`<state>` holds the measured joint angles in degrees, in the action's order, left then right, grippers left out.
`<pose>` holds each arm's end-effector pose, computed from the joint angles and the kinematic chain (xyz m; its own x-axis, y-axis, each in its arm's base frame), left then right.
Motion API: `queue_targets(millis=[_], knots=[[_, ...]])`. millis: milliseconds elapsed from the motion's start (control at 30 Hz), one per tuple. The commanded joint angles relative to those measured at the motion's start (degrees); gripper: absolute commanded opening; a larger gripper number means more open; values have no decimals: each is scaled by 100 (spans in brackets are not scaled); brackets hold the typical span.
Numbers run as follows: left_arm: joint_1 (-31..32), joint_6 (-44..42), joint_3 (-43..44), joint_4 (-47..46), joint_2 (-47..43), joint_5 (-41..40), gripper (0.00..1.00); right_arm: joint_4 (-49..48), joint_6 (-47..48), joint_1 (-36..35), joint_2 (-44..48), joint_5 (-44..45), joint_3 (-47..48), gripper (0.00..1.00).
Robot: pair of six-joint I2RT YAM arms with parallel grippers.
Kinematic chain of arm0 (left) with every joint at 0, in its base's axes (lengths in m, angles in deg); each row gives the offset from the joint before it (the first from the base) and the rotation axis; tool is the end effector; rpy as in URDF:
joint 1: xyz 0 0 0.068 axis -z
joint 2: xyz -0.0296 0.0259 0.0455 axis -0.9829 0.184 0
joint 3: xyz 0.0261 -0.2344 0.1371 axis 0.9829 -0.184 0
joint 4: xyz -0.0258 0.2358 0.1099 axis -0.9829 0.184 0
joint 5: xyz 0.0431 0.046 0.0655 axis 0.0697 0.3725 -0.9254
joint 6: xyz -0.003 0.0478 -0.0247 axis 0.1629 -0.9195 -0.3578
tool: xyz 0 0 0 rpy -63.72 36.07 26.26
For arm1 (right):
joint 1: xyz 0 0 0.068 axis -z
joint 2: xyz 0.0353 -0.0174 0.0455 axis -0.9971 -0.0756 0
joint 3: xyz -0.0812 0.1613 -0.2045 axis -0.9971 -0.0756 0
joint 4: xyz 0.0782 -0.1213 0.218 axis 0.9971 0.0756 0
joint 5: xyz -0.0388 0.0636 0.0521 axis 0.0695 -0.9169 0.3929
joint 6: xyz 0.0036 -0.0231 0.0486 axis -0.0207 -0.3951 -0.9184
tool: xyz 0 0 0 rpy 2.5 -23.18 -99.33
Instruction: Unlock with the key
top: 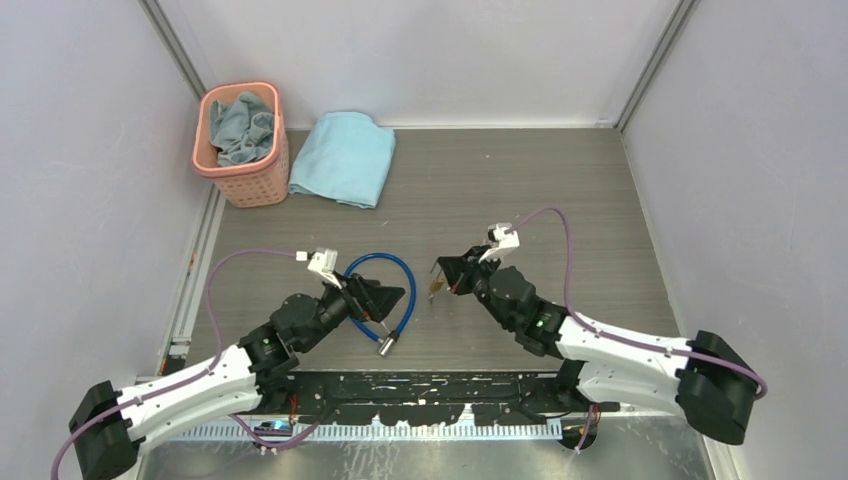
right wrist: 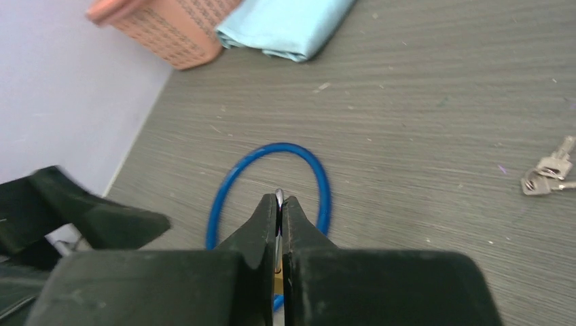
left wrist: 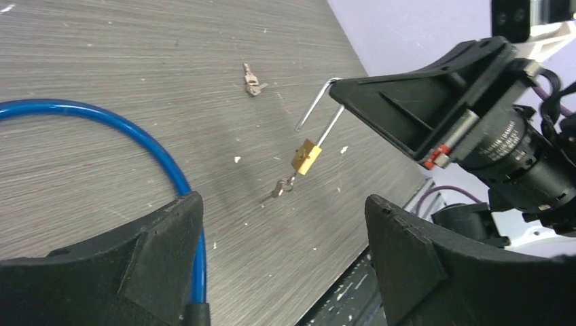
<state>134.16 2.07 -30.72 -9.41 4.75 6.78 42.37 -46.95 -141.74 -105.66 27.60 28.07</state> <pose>0.1007 -0.1293 0.2194 -0.5055 -0.4874 -0.7120 0.4466 0.5582 -0.6992 0.1317 0.1693 0.2398 -0.3497 0.3995 -0.8474 -0.3935 0.7582 0.5198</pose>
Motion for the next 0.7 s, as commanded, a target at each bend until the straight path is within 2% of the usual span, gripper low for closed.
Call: queue_targets(millis=[0, 167, 667], knots=[[-10, -390, 177, 576, -296, -268, 88, -517, -336, 480, -537, -351, 141, 1], [-14, -442, 164, 814, -480, -280, 87, -1010, -692, 1271, -1253, -1178, 95, 1], [-10, -550, 144, 951, -616, -293, 86, -1649, -1027, 2586, -3289, -2719, 794, 1]])
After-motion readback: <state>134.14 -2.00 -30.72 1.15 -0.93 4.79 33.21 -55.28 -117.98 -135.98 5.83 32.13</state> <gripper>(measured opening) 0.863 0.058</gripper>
